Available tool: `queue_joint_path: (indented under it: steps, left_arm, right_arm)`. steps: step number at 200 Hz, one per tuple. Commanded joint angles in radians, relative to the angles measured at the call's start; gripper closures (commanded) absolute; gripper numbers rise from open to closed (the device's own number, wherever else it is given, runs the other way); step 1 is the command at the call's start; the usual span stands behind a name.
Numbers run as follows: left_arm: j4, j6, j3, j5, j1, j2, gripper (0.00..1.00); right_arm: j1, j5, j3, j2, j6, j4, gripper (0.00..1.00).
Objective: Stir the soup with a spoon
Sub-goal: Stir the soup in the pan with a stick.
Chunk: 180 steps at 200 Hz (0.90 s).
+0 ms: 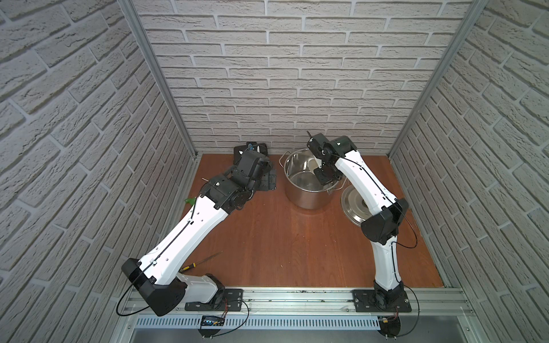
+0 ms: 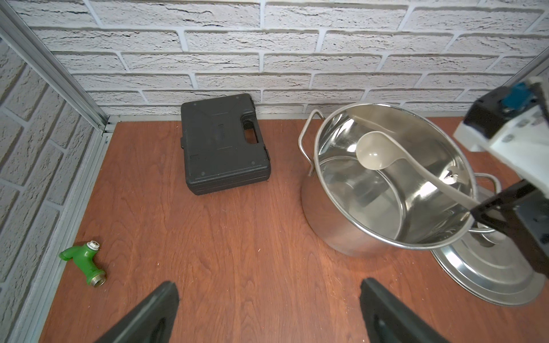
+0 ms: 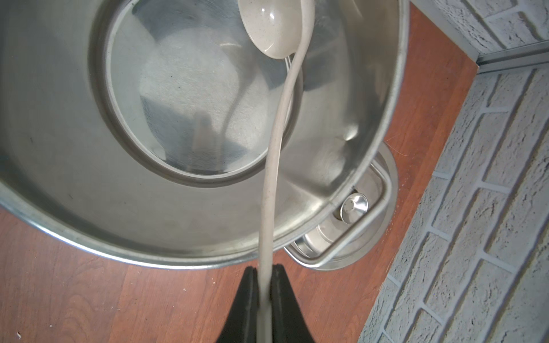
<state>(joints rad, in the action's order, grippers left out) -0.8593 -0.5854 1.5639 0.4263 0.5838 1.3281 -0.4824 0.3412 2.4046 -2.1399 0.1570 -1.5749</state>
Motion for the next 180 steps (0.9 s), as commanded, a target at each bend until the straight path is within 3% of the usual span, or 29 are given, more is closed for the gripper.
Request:
queue_joint_path:
  steps: [1,48,111,180]
  left_arm:
    - [0.031,-0.014,-0.018,0.001,0.006,-0.023,0.02]
    - [0.051,-0.021,-0.033,0.0,0.005,-0.023,0.02]
    - [0.083,-0.03,-0.039,-0.009,0.014,-0.005,0.02]
    - [0.079,-0.03,-0.04,-0.006,0.022,-0.011,0.02]
  right_arm:
    - [-0.038,-0.037,0.034,0.016,-0.003,-0.028,0.98]
    - [-0.089,-0.052,-0.054,0.071,0.009,-0.07,0.98]
    - [-0.058,0.01,-0.283,0.236,0.038,-0.051,0.98]
    - [0.011,0.065,-0.13,0.118,0.008,-0.07,0.98]
